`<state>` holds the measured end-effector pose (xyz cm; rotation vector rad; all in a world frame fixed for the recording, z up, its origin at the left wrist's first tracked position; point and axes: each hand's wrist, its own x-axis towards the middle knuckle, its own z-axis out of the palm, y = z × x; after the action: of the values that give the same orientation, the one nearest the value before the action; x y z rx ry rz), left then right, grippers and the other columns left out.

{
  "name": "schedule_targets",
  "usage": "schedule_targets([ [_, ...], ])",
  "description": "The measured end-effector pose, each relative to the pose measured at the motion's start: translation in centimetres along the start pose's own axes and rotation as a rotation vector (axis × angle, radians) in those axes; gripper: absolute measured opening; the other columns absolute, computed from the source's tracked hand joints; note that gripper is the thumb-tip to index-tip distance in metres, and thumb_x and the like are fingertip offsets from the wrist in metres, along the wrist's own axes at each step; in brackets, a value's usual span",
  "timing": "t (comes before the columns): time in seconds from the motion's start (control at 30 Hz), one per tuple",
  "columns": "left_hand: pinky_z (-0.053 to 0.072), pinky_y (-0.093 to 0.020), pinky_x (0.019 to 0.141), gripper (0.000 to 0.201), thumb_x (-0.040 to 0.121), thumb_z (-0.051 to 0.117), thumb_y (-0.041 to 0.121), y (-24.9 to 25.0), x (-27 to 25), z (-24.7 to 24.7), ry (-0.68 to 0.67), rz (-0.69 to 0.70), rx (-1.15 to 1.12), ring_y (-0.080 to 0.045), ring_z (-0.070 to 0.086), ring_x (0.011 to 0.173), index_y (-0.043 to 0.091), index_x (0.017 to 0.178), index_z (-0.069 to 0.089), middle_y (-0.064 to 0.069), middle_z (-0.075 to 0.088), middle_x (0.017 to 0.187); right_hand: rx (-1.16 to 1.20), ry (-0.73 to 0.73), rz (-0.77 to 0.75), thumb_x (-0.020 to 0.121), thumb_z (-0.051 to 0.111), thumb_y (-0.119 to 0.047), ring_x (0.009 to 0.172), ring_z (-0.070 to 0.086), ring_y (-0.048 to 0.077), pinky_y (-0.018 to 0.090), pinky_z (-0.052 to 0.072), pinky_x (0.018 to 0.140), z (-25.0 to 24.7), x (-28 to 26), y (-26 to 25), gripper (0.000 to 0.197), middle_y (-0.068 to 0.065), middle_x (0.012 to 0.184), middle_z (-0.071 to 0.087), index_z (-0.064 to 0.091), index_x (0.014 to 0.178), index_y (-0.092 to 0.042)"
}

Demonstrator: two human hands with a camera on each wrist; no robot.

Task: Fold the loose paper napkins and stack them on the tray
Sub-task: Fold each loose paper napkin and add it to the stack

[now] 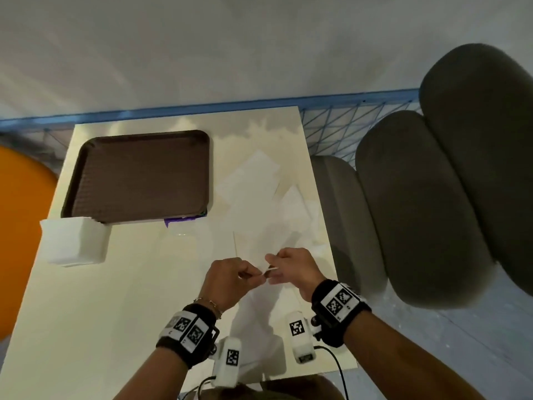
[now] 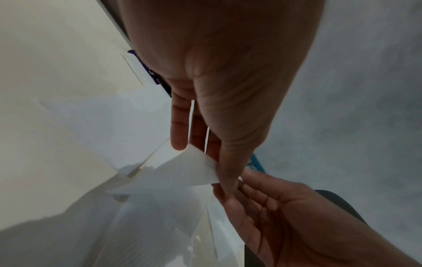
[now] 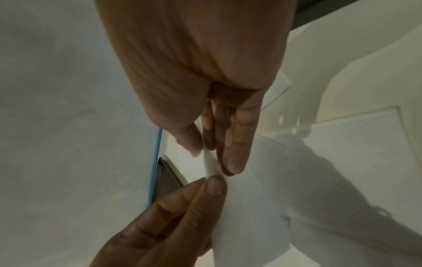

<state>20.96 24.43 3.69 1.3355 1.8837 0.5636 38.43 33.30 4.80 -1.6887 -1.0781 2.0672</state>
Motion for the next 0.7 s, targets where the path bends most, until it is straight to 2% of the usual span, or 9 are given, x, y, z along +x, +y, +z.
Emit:
schedule_targets([
  [0.1,0.048,-0.010,0.071,0.010,0.078,0.091,0.038,-0.1,-1.2,0.6,-0.001,-0.041,-0.058,0.007,0.068,0.082,0.033,0.082,0.083,0.022,0.074,0.081,-0.034,-0.021,0.003,0.094,0.076,-0.009,0.068,0.075,0.029,0.040,0.067,0.072,0.5,0.4,0.8,0.020,0.018,0.078,0.063,0.064,0.080,-0.001],
  [0.2,0.054,-0.012,0.076,0.022,0.077,0.090,0.048,0.0,-1.8,1.0,0.040,-0.113,-0.191,0.008,0.069,0.085,0.032,0.087,0.079,0.019,0.077,0.087,-0.072,-0.095,-0.023,0.098,0.072,-0.008,0.069,0.070,0.024,0.043,0.067,0.078,0.6,0.5,1.8,0.022,0.017,0.076,0.065,0.069,0.079,0.001],
  [0.27,0.057,-0.016,0.075,0.024,0.078,0.089,0.047,-0.1,-1.9,1.0,0.077,-0.170,-0.280,0.003,0.072,0.081,0.032,0.091,0.076,0.016,0.077,0.088,-0.059,-0.148,-0.035,0.101,0.070,-0.007,0.075,0.074,0.022,0.038,0.065,0.079,0.6,0.3,2.1,0.020,0.014,0.081,0.071,0.074,0.083,0.000],
  [0.33,0.060,-0.023,0.075,0.022,0.079,0.089,0.043,-0.4,-1.9,1.0,0.078,-0.207,-0.327,-0.001,0.073,0.077,0.033,0.094,0.076,0.014,0.078,0.086,-0.043,-0.183,-0.040,0.100,0.072,-0.009,0.083,0.077,0.023,0.035,0.065,0.080,0.5,0.1,2.2,0.015,0.014,0.088,0.077,0.076,0.092,0.004],
  [0.37,0.061,-0.023,0.075,0.022,0.079,0.090,0.041,-0.4,-2.0,1.0,0.075,-0.213,-0.322,0.000,0.073,0.077,0.033,0.096,0.077,0.014,0.078,0.085,-0.034,-0.191,-0.040,0.098,0.075,-0.010,0.086,0.078,0.023,0.034,0.064,0.081,0.4,0.1,2.2,0.015,0.015,0.092,0.079,0.077,0.097,0.005],
  [0.5,0.054,-0.010,0.070,0.023,0.081,0.089,0.038,-0.4,-2.1,0.7,0.078,-0.204,-0.249,0.005,0.072,0.072,0.030,0.101,0.080,0.015,0.079,0.080,-0.007,-0.233,-0.033,0.094,0.080,-0.012,0.096,0.079,0.026,0.032,0.063,0.084,0.3,-0.1,2.1,0.015,0.018,0.099,0.080,0.079,0.102,0.001],
  [0.63,0.058,-0.016,0.075,0.020,0.084,0.086,0.034,-0.5,-2.1,0.5,0.082,-0.195,-0.219,0.004,0.072,0.070,0.027,0.103,0.084,0.013,0.079,0.079,0.005,-0.245,-0.010,0.092,0.081,-0.010,0.099,0.078,0.028,0.031,0.063,0.085,0.4,0.0,2.2,0.016,0.019,0.102,0.080,0.079,0.103,0.001],
  [0.7,0.055,-0.011,0.073,0.021,0.083,0.086,0.035,-0.4,-2.1,0.4,0.079,-0.192,-0.218,0.005,0.072,0.070,0.028,0.103,0.084,0.014,0.079,0.079,0.017,-0.239,-0.008,0.091,0.081,-0.009,0.097,0.078,0.027,0.031,0.063,0.086,0.4,0.1,2.3,0.017,0.020,0.102,0.080,0.079,0.103,0.002],
])
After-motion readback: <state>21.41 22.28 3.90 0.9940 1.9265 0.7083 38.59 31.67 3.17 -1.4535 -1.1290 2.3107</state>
